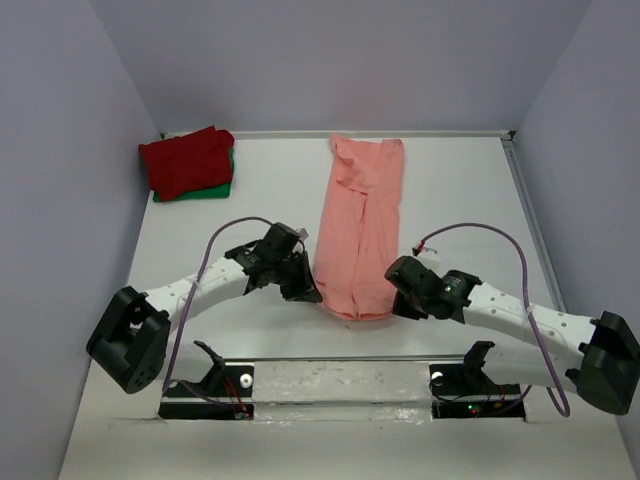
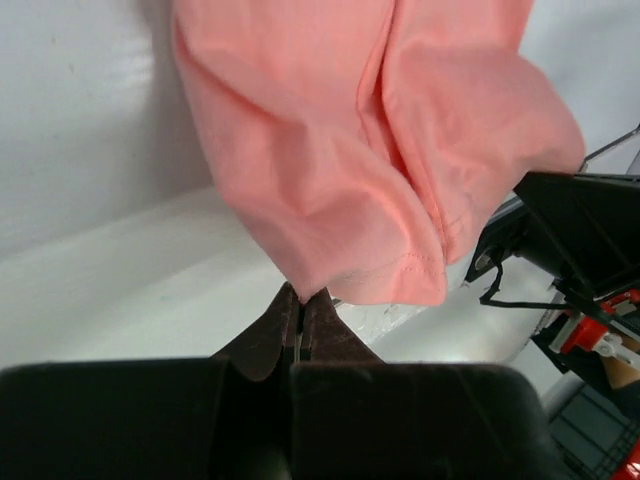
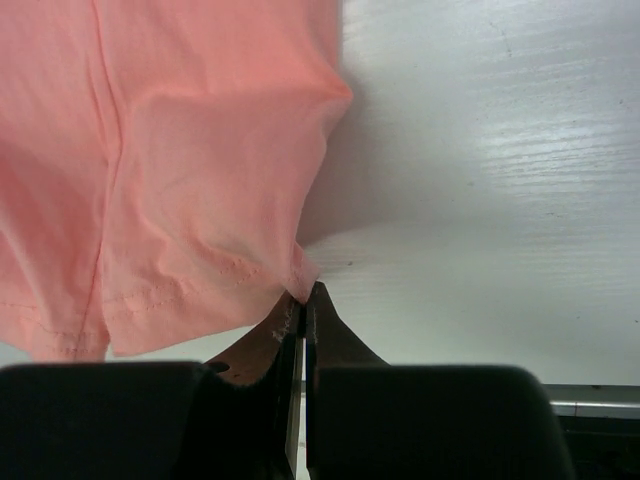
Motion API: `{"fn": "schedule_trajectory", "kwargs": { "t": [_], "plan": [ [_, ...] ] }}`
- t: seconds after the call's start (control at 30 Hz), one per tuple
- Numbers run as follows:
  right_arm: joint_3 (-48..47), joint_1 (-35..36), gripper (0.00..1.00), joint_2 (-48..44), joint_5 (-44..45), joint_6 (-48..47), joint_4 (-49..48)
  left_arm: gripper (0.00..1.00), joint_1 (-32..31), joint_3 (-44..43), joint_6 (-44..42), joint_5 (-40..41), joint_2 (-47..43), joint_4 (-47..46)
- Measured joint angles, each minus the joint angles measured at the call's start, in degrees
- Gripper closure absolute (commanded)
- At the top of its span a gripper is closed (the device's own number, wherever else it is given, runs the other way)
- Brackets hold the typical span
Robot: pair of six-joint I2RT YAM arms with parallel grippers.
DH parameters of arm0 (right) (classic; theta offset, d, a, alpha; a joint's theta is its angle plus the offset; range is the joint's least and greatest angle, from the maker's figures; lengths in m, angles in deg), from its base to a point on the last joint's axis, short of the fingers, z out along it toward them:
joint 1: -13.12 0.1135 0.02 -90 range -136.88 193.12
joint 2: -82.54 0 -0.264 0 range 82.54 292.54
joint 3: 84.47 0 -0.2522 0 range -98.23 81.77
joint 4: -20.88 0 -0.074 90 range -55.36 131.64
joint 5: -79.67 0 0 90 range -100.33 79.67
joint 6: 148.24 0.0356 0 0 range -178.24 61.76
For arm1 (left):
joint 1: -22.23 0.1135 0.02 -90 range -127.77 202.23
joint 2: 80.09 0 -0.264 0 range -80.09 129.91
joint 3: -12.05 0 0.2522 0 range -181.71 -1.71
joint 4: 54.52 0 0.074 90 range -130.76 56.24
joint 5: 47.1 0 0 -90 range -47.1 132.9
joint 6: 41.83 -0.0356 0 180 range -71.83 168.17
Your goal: Fold and stack the t-shirts
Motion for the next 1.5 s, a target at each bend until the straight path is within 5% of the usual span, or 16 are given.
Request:
{"fn": "schedule_trajectory", "kwargs": {
  "t": [0.5, 0.9, 1.5],
  "plan": [
    [-14.7, -0.3, 1.0, 11.1, 7.2, -7.5, 3.1, 1.0, 0.2, -21.2, -9.9, 4.5, 15.5, 6.7],
    [-26.4, -14.8, 1.0, 21.4, 10.4, -23.3, 0.8, 1.0, 5.3, -38.0, -15.5, 6.2, 26.0, 12.0],
    [-40.1, -22.1, 1.0, 36.6, 4.8, -37.6, -3.0, 1.0, 11.8, -69.4, -22.5, 5.2, 49.2, 23.2]
  ]
}}
